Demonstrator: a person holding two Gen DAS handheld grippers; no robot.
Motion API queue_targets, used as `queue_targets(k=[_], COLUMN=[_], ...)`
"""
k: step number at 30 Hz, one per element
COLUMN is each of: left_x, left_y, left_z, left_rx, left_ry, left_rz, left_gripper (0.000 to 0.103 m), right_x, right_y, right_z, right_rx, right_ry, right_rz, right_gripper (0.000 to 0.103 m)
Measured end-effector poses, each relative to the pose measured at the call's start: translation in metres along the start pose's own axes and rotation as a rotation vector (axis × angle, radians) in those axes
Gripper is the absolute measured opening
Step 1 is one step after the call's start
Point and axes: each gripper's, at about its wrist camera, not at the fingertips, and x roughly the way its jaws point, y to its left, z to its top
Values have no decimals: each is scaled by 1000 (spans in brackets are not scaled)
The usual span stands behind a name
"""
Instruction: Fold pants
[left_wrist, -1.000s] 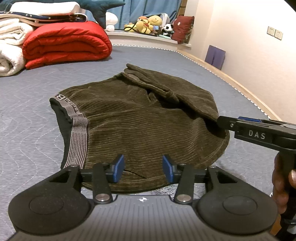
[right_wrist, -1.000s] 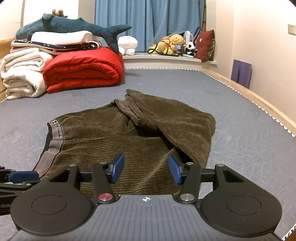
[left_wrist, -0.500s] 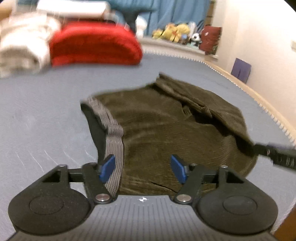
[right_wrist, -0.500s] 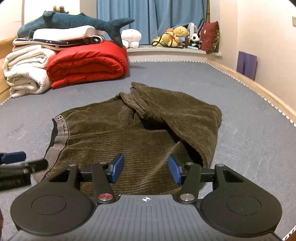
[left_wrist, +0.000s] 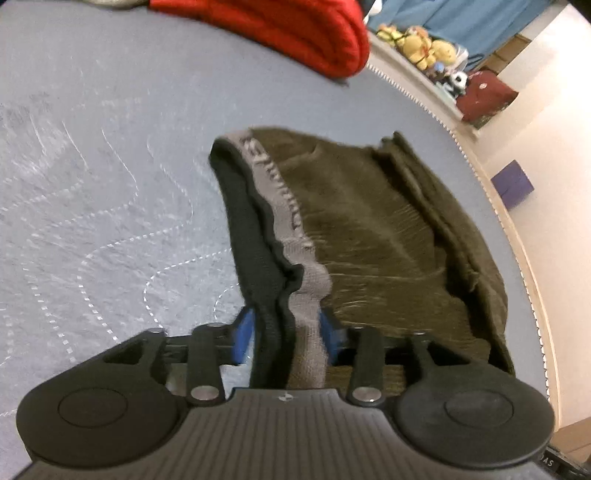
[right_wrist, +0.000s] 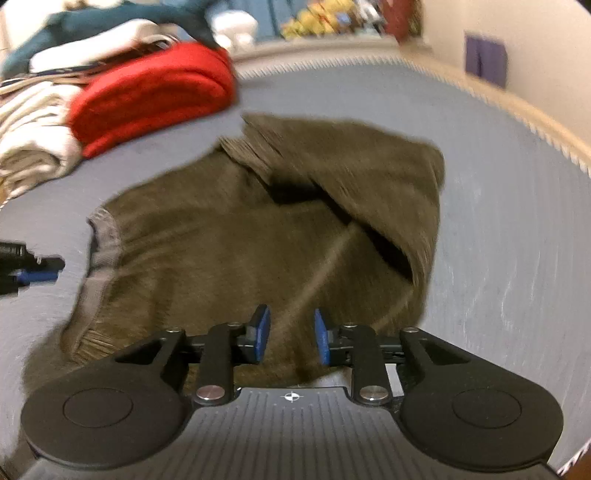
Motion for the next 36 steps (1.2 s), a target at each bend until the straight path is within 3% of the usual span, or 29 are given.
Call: queue_targets(k=[2,6,7,12,13,15,16,20,22,25,30,33,36], left_x=[11,34,37,50,54,57,58,51,39,16,-18,-38,-62], left_y=[7,11,9,-11,-20,-32,-35,-38,-41,-46,-40,-25,6], left_z=[5,5,6,-3,-4,-10,-12,-15,-14,-18,-22,-23,-22], left_rx=[-14,-28,-7,121,152,228,259,273,279,327,346,336,271], left_ry=[9,47,31,-19,-27,-54,-68,-87,-98,-138,-156,-162,-126], left_rz=[15,-43,-58,-52,-39,13,49,61,53,38,48,88,141], left_gripper=[63,70,75,81,79,66,54,26,22,19,18,18,17], right_x=[14,37,43,61,62,66,66,65,62,54,37,25,10], right_y=[-10,-28,-30,-35,-34,-33,-30,-22,-17,4,18,25,47], right_z=[0,-1,-1,2,3,4,4,3,3,2,-2,-9,-28], right_rx=[72,204,225,280,285,290,285,229,171,-16,-117,-154,-271], right_ry=[59,144,151,154,151,142,139,130,125,88,72,99,137], right_rz=[-23,-40,-31,-18,-23,-35,-44,-94,-105,-149,-104,-30,70], right_gripper=[43,48,48,51,51,51,51,37,31,12,10,10,10])
